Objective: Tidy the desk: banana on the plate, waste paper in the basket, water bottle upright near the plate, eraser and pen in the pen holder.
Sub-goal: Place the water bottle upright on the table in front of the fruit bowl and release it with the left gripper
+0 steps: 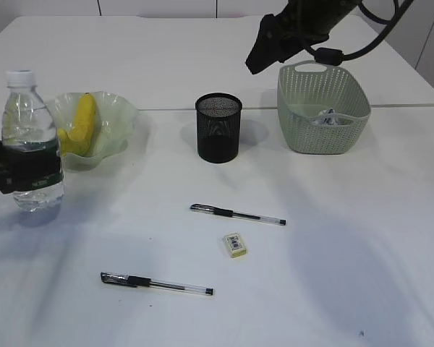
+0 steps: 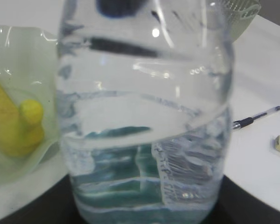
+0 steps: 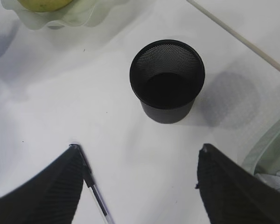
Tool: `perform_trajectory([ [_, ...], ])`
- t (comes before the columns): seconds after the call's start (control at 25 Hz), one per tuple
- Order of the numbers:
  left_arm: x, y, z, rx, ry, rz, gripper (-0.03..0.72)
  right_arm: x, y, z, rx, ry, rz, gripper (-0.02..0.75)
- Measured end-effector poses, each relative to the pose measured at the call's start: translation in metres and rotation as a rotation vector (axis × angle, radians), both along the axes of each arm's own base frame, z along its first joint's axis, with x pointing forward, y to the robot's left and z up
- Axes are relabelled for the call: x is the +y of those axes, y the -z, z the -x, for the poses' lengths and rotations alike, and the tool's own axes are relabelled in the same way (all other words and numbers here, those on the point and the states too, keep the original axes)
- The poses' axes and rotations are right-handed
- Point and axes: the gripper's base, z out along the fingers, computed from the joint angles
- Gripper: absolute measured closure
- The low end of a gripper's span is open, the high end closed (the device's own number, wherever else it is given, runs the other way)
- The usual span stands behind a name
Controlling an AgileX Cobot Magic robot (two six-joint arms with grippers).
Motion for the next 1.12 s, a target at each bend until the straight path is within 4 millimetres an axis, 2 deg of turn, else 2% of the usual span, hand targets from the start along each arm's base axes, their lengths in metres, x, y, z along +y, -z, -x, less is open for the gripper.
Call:
perform_trajectory([
  [0.16, 0.000, 0.019, -0.001, 0.032, 0.012, -0.004, 0.328, 0.000, 0.000, -0.001, -0.011, 0.005, -0.003, 0.177],
  [0.56, 0.000, 0.039, -0.002, 0.027, 0.048, -0.023, 0.328, 0.000, -0.001, -0.002, -0.031, -0.003, 0.005, 0.177],
  [0.76, 0.000, 0.039, -0.002, -0.003, 0.065, -0.046, 0.328, 0.000, -0.001, -0.003, -0.037, -0.003, 0.006, 0.177],
  [1.12, 0.004, 0.034, -0.018, -0.073, 0.080, -0.078, 0.328, -0.001, 0.001, -0.004, -0.042, -0.005, 0.014, 0.177],
])
